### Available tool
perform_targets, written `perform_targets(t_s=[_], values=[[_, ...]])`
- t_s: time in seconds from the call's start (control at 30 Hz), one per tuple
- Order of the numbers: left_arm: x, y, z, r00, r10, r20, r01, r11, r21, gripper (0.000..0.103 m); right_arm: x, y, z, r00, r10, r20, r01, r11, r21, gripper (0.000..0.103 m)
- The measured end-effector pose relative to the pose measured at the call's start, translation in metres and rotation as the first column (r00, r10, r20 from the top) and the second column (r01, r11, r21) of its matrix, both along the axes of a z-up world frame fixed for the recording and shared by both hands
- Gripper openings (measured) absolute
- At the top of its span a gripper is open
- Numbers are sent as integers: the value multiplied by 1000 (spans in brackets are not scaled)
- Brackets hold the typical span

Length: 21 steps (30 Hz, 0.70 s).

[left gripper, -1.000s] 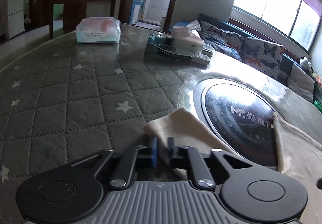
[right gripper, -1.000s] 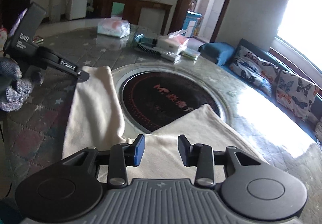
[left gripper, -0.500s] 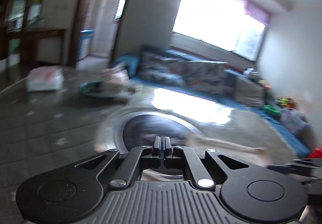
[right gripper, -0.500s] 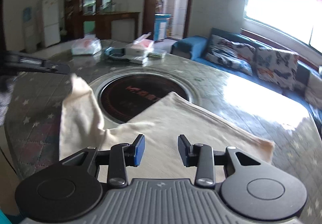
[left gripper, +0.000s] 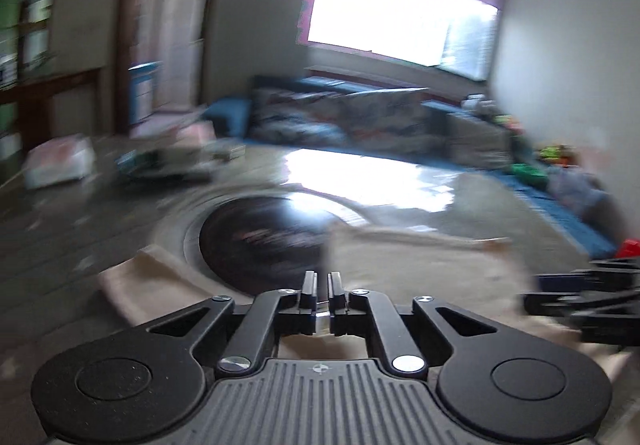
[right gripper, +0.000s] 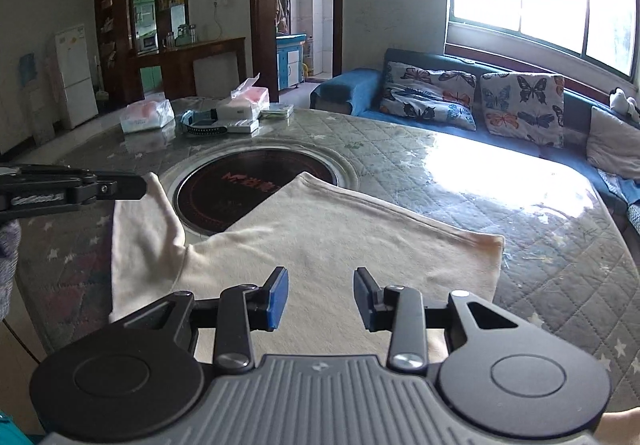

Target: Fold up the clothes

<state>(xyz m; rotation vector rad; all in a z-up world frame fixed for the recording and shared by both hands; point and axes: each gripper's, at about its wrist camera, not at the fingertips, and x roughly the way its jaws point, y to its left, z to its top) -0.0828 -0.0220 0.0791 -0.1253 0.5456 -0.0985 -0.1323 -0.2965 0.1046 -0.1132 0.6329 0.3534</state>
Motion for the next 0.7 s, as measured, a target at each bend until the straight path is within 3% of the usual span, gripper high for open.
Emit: perform_targets(t_s=[0.07,0.23,0.37,0.6,0.7], values=[[4,20,-9,996,89,-31,-88,996,15,33,2,2,-1,1000,5,-3,-4,1000,2,37],[16,69,-28,957,281,-73,-278,960,46,40,7,14,-3,1000,25,-10,-25,1000,-6,37],[29,99,-41,925,365,-104,-363,931,43,40,12,27,-5,999,46,-16,-47,999,-19,37],[49,113,-50,934,337,-119,-339,941,2,37,19,47,-7,997,75,-25,-76,996,-42,37],[54,115,-52,935,327,-138,-334,942,-30,18,20,51,-8,997,77,-30,-78,996,-46,37]])
